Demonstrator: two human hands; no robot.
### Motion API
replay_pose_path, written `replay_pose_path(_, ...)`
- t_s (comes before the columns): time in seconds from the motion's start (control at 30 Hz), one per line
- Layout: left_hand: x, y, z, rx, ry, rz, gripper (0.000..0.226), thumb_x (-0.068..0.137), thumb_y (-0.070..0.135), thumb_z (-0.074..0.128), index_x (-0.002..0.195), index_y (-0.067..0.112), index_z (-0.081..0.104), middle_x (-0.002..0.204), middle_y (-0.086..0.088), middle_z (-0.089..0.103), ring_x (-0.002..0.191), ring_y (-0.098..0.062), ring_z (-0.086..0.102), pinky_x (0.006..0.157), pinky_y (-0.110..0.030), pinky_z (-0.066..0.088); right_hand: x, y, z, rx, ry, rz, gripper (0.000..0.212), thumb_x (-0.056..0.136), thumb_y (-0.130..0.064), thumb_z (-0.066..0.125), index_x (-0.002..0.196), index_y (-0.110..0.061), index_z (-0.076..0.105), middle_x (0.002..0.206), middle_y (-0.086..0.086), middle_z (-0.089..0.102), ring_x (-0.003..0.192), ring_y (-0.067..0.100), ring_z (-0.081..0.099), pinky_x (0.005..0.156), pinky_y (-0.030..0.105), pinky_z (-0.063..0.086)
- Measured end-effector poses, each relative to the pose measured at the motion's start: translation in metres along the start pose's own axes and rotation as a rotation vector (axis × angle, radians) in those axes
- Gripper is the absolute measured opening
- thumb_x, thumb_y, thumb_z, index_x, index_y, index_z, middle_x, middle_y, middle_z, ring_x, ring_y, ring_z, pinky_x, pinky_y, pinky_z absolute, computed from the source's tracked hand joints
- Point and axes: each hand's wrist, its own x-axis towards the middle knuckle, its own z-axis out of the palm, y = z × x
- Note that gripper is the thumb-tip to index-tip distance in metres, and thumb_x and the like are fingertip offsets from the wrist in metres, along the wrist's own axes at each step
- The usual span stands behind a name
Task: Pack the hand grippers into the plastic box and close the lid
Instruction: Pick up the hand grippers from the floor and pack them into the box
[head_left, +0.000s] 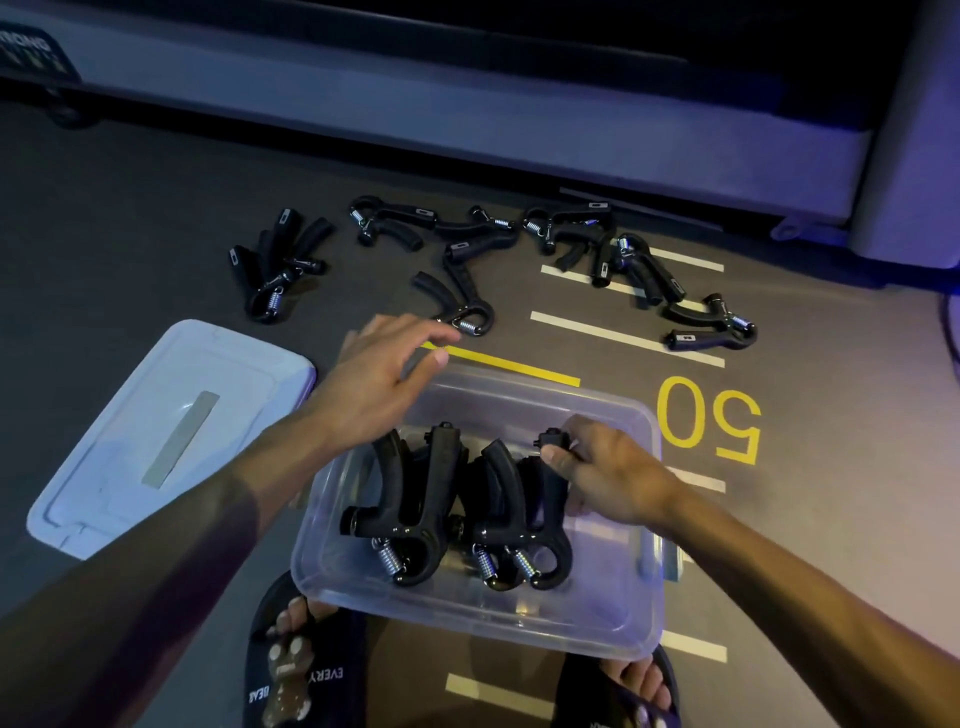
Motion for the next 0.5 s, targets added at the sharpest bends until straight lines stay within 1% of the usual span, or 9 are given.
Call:
replay_pose_path(0.03,-0.001,-0.005,0.004,0.039,-0.021,0.002,0.037,0.101,0.048,0.036,0.127,0.038,0.059,0.121,0.018,0.06,0.119,-0.014,0.048,0.097,-0.039,0.03,0.003,0.0,0.007,-0.009,-0.001,0.007,0.026,0.1,-0.039,0.051,0.104,-0.013,0.052,0.095,0.014,0.072,0.086,0.033,0.07,0.082,0.048,0.056)
replay_pose_path(0.07,-0.002,-0.009,0.007,0.078,-0.034,0.01,0.04,0.101,0.051,0.033,0.126,0.037,0.06,0.119,0.017,0.061,0.117,-0.015,0.05,0.095,-0.037,0.029,0.004,-0.002,0.013,0.011,-0.013,0.021,0.025,0.1,-0.038,0.051,0.105,-0.013,0.052,0.097,0.015,0.071,0.085,0.033,0.071,0.081,0.049,0.056)
replay_pose_path(0.1,-0.003,-0.012,0.01,0.112,-0.039,0.02,0.043,0.1,0.052,0.03,0.125,0.036,0.061,0.118,0.017,0.062,0.114,-0.015,0.051,0.094,-0.036,0.029,0.006,-0.002,0.019,0.056,-0.022,0.039,0.024,0.101,-0.036,0.051,0.106,-0.013,0.052,0.096,0.014,0.07,0.079,0.031,0.073,0.079,0.048,0.058)
replay_pose_path(0.17,-0.003,-0.013,0.012,0.161,-0.033,0.027,0.048,0.1,0.054,0.025,0.123,0.035,0.062,0.117,0.016,0.064,0.112,-0.015,0.053,0.093,-0.033,0.029,0.006,-0.002,0.025,0.164,-0.031,0.091,0.02,0.102,-0.032,0.051,0.108,-0.012,0.053,0.088,0.011,0.069,0.066,0.023,0.072,0.072,0.04,0.061)
replay_pose_path(0.2,-0.003,-0.011,0.013,0.181,-0.028,0.028,0.049,0.1,0.055,0.024,0.123,0.034,0.062,0.117,0.016,0.065,0.112,-0.015,0.053,0.093,-0.033,0.03,0.006,-0.004,0.027,0.198,-0.031,0.116,0.019,0.103,-0.03,0.051,0.108,-0.012,0.053,0.083,0.008,0.067,0.062,0.02,0.07,0.069,0.037,0.059)
replay_pose_path(0.27,-0.004,-0.009,0.014,0.231,-0.02,0.033,0.048,0.101,0.053,0.022,0.122,0.034,0.061,0.116,0.015,0.065,0.111,-0.016,0.054,0.093,-0.032,0.03,0.006,-0.003,0.031,0.252,-0.027,0.146,0.017,0.103,-0.027,0.051,0.11,-0.012,0.054,0.079,0.005,0.063,0.06,0.018,0.065,0.068,0.035,0.059)
replay_pose_path(0.33,-0.005,-0.009,0.015,0.256,-0.011,0.032,0.046,0.102,0.051,0.022,0.121,0.034,0.06,0.114,0.014,0.065,0.11,-0.016,0.054,0.092,-0.031,0.029,0.007,0.001,0.034,0.286,-0.028,0.167,0.016,0.103,-0.026,0.051,0.111,-0.012,0.055,0.081,0.005,0.062,0.061,0.019,0.064,0.07,0.038,0.06)
replay_pose_path(0.43,-0.006,-0.01,0.015,0.256,-0.013,0.027,0.045,0.104,0.049,0.021,0.122,0.034,0.059,0.113,0.015,0.064,0.109,-0.015,0.054,0.093,-0.031,0.031,0.008,0.007,0.041,0.31,-0.019,0.207,0.018,0.103,-0.025,0.05,0.112,-0.011,0.055,0.084,0.008,0.065,0.064,0.02,0.067,0.076,0.051,0.061)
replay_pose_path(0.5,-0.006,-0.011,0.016,0.256,-0.02,0.024,0.044,0.105,0.049,0.021,0.123,0.034,0.058,0.114,0.015,0.064,0.11,-0.015,0.054,0.095,-0.034,0.033,0.008,0.007,0.043,0.324,-0.01,0.242,0.019,0.103,-0.025,0.049,0.114,-0.011,0.054,0.087,0.014,0.069,0.068,0.026,0.072,0.074,0.052,0.061)
